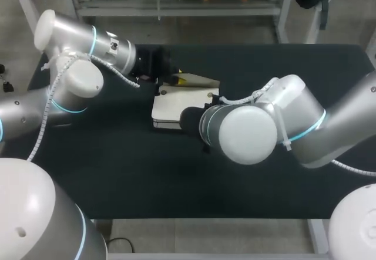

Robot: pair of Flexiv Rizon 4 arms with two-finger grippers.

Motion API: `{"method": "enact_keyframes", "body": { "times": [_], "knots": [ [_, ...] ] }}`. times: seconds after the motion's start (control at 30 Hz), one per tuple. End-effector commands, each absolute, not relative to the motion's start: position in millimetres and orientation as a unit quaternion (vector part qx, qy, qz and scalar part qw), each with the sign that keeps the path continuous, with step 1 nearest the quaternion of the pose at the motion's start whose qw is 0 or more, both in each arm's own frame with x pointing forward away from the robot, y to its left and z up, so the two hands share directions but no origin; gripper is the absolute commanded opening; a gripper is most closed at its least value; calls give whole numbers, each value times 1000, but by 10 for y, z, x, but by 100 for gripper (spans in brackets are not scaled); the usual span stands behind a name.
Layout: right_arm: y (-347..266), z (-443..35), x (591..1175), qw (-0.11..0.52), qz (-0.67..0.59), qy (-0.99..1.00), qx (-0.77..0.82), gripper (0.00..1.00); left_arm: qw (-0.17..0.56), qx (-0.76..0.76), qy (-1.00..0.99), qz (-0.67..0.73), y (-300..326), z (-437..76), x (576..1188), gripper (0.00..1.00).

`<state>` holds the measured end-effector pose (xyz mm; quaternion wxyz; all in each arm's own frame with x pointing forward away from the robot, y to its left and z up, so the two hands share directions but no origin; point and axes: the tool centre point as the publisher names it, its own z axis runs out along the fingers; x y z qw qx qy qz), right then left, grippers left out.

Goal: Pick up the bag, open it, inspect its contents, close it, and place it on the opposite side

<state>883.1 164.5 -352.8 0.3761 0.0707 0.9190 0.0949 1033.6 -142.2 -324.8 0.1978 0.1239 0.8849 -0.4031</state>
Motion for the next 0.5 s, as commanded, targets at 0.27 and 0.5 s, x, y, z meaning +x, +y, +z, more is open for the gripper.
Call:
{"method": "enact_keyframes", "body": {
  "times": [0.27, 0.5],
  "knots": [
    [1648, -3647, 8947, 391, 97, 914, 51, 58, 181, 133, 890, -398, -1437, -3269, 10334, 0],
    [1712, -3707, 9010, 394, 92, 914, 31, 49, 171, 137, 891, -398, -1462, -3279, 10336, 0]
  ]
}}
